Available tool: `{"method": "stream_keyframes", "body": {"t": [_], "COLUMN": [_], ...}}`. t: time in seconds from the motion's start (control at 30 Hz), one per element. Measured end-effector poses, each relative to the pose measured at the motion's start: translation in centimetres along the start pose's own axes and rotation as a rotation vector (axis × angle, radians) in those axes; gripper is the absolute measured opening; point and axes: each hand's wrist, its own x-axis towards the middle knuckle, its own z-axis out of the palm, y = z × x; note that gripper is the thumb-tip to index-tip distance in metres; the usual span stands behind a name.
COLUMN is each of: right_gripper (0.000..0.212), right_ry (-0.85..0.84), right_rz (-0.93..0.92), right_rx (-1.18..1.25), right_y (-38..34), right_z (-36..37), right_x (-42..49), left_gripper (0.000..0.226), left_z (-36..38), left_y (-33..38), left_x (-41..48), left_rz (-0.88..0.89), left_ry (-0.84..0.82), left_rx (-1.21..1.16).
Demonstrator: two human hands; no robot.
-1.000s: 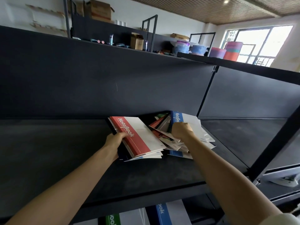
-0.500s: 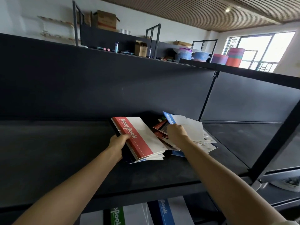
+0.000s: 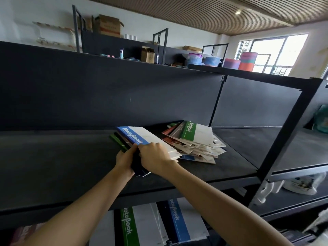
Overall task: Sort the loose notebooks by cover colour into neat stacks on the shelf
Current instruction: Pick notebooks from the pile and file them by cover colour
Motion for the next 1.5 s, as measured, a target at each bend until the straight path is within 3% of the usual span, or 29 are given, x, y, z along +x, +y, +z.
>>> {"method": "stream_keyframes", "body": {"t": [0.17, 0.27, 0.37, 0.5, 0.67, 0.8, 0.97, 1.07, 1.2, 1.3, 1.5], "right_gripper": [0.029, 0.029, 0.032, 0.041, 0.029, 0.017, 0.021, 0.001, 0.033, 0.037, 0.039], "right_ry": [0.052, 0.097, -0.033, -0.065, -0.015, -0.074, -0.159, -0.242, -0.414, -0.595, -0.547], "right_rz": [0.059, 0.290, 0.573, 0.732, 0.773, 0.782, 0.795, 0.774, 0.767, 0.856, 0.944], "right_rx": [0.361, 0.561, 0.679, 1.077, 1.095, 1.069, 1.095, 1.068, 1.145, 1.339, 1.363], "right_y": [0.8, 3.9, 7.9, 10.0, 10.4, 9.7, 7.7, 5.9, 3.5, 2.0, -0.6], "right_z": [0.1, 0.2, 1.3, 2.5, 4.4, 5.3, 7.9, 9.2, 12.0, 13.9, 16.3], "right_x": [-2.0, -3.2, -4.8, -9.2, -17.2, -23.3, -28.3, -30.4, -32.5, -34.1, -35.5], "left_gripper": [0.028, 0.025, 0.012, 0.012, 0.017, 0.024, 0.039, 0.034, 0.033, 0.036, 0.033], "left_z": [-0.6, -0.4, -0.3, 0.1, -0.2, -1.7, -4.5, -6.1, -8.4, -10.3, -13.0], "left_y": [-0.8, -0.8, -1.5, -4.5, -10.2, -14.7, -18.9, -20.6, -22.4, -23.6, -24.5], "left_x": [-2.7, -5.3, -7.9, -12.0, -17.5, -21.7, -25.2, -26.6, -27.7, -28.3, -28.7], "left_rz": [0.074, 0.110, 0.148, 0.150, 0.078, 0.053, -0.019, -0.143, -0.201, -0.224, -0.350], "left_ry": [0.038, 0.015, -0.042, -0.053, 0.024, 0.087, 0.175, 0.183, 0.214, 0.262, 0.298], "left_rx": [0.071, 0.099, 0.166, 0.237, 0.225, 0.280, 0.277, 0.202, 0.220, 0.260, 0.238]}}
